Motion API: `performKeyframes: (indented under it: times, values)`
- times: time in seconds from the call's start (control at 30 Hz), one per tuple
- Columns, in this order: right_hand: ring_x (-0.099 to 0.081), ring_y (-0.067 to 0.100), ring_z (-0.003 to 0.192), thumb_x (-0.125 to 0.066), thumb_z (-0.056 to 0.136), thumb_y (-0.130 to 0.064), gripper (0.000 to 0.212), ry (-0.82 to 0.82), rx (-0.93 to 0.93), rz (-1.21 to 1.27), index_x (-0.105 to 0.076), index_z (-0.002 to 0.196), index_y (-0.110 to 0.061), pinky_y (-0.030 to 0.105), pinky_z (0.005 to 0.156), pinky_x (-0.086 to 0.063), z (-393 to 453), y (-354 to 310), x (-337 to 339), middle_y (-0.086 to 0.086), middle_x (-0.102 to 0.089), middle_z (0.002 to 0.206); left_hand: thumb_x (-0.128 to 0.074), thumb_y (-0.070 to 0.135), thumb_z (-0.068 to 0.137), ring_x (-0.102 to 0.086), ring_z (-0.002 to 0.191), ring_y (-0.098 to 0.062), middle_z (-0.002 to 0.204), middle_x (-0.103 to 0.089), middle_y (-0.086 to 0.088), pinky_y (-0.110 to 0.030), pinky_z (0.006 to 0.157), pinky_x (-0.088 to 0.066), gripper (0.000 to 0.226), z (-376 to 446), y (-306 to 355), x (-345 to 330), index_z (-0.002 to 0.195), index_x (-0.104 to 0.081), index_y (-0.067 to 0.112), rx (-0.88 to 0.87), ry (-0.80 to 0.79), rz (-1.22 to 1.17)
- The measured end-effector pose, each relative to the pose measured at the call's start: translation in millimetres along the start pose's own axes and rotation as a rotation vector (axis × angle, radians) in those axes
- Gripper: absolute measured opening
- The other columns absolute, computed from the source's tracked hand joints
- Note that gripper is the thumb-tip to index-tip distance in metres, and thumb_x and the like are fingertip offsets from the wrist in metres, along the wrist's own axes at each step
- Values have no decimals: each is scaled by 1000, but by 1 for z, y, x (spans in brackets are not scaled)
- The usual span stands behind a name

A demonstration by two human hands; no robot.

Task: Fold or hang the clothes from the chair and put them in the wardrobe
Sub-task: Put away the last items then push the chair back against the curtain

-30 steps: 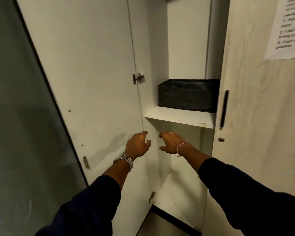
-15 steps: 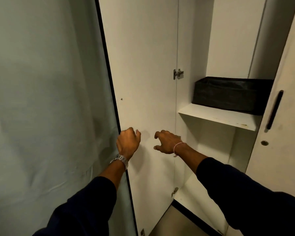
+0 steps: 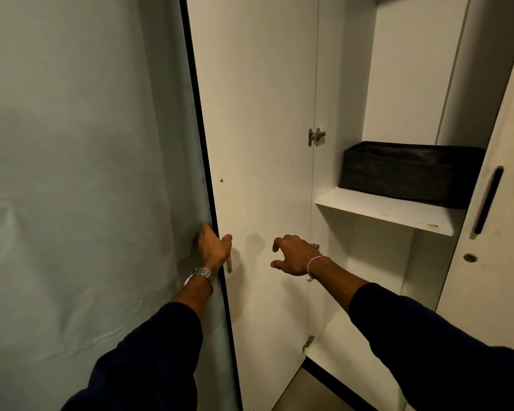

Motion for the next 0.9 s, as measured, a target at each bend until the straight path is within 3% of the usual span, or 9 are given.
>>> performKeyframes:
  times: [0.13, 0.23, 0.33, 0.4, 0.47, 0.6, 0.77, 0.9]
  values:
    - [-49, 29, 128, -64, 94, -45, 52, -9, -27, 8, -51, 135, -16, 43, 100, -41, -9, 13, -4, 9, -53, 134, -51, 16, 98, -60, 92, -34, 99, -64, -16, -34, 76, -43, 17, -2, 5, 8, 103, -57, 2, 10, 66, -62]
    - [-51, 28, 125, -64, 93, -49, 51, -23, -47, 22, -54, 132, -17, 42, 99, -43, -11, 22, -7, 10, -56, 134, -38, 13, 100, -63, 93, -41, 95, -69, -23, -39, 79, -47, 32, 6, 5, 13, 89, -65, 0, 35, 62, -34]
    - [-53, 27, 121, -63, 92, -52, 50, -60, -45, 52, -59, 126, -16, 39, 95, -44, -15, 26, -10, 10, -62, 126, -35, 17, 102, -69, 67, -39, 78, -69, -25, -45, 62, -59, 32, 12, 2, -5, 92, -61, 2, 106, -142, -175]
    - [-52, 26, 121, -62, 93, -53, 52, -60, -23, 82, -59, 127, -13, 37, 95, -44, -18, 24, -8, 9, -64, 124, -37, 23, 106, -68, 57, -34, 71, -69, -23, -37, 50, -57, 28, 3, 10, -21, 109, -59, 6, 131, -298, -190]
    - [-53, 25, 120, -61, 91, -58, 60, -50, -5, 142, -57, 131, -13, 37, 94, -43, -22, 20, -4, 8, -65, 125, -43, 30, 106, -70, 56, -31, 66, -70, -18, -31, 47, -54, 26, -13, 28, -37, 116, -62, 15, 79, -420, -155]
    - [-62, 23, 105, -56, 85, -73, 74, -6, 21, 176, -58, 129, -13, 36, 88, -50, -34, 18, 9, 7, -68, 118, -44, 34, 106, -68, 52, -31, 64, -69, -23, -31, 50, -54, 39, -48, 65, -73, 86, -64, 7, -63, -593, -75]
    - [-55, 18, 63, -50, 92, -67, 58, 68, 20, 124, -60, 86, -10, 34, 65, -51, -61, 49, 31, 5, -60, 72, -61, 24, 97, -65, 53, -26, 57, -65, -20, -31, 58, -54, 40, -65, 99, -116, 59, -63, 10, -190, -732, 36]
    - [-47, 16, 53, -57, 93, -48, 47, 87, 5, 198, -64, 81, -4, 30, 58, -46, -87, 84, 41, 10, -59, 64, -74, 22, 88, -62, 54, -17, 60, -65, -13, -27, 59, -54, 30, -75, 142, -149, 66, -66, 3, -308, -882, 129]
Point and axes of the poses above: each hand's wrist, its own z-axis towards the middle knuckle, its own x-axis out of the back of the hand, y = z × x, the point moved 9 cm from there along z, towards the middle knuckle
